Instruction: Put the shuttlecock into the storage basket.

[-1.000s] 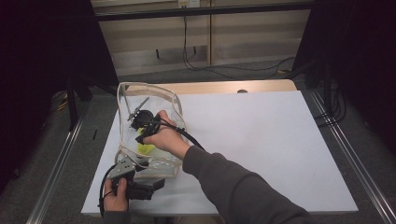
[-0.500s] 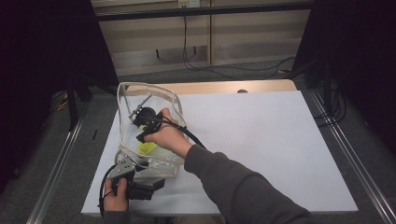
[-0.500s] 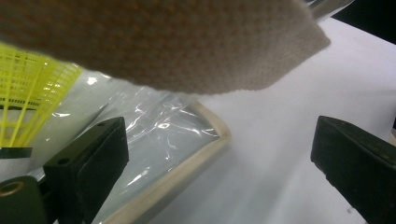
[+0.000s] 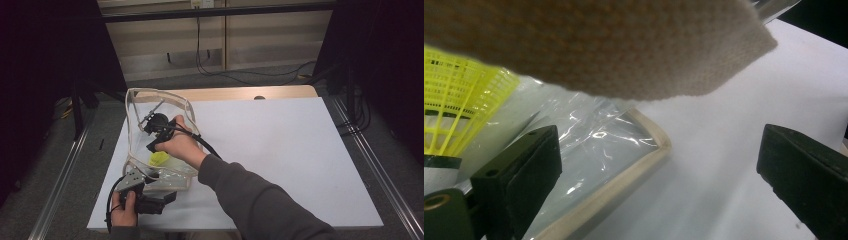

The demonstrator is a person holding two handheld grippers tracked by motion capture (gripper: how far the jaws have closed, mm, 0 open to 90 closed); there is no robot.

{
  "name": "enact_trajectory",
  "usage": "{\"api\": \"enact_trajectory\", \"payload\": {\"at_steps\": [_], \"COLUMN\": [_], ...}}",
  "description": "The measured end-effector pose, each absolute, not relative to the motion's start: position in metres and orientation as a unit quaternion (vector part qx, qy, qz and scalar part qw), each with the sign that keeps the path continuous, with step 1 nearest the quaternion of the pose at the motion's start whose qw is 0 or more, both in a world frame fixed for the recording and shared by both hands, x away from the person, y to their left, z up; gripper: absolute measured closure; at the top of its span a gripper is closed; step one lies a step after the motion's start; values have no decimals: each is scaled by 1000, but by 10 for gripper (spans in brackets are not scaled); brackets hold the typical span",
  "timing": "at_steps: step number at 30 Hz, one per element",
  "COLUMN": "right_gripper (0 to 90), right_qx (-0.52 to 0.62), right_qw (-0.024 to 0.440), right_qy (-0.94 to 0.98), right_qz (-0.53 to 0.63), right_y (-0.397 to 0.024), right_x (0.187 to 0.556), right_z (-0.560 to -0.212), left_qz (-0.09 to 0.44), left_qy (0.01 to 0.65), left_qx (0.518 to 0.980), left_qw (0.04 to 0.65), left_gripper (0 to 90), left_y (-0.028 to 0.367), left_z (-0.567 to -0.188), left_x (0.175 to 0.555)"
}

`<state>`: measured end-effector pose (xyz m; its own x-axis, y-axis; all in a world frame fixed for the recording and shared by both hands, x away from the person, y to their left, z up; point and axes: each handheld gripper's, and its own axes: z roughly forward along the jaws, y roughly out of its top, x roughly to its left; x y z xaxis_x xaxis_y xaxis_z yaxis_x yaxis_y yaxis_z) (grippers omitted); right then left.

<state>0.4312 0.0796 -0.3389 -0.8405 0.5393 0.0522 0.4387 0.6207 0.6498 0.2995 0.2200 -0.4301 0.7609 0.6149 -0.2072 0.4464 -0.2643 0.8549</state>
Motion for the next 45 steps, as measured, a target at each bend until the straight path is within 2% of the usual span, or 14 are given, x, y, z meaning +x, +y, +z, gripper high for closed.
{"api": "enact_trajectory", "payload": {"at_steps": [19,45], "right_gripper": [472,310], "right_qx": [286,269], "right_qw": [70,52], "right_qy": [893,883], "right_qz": [341,380], "right_y": [71,43], "right_x": [431,418], "right_z": [-334,-316], "left_qz": [84,83], "left_qy": [338,337], "left_qx": [790,793], "left_qw": [505,501], "left_gripper": [41,41], "left_y": [219,220], "left_z": [-430,-431], "left_x": [299,299]}}
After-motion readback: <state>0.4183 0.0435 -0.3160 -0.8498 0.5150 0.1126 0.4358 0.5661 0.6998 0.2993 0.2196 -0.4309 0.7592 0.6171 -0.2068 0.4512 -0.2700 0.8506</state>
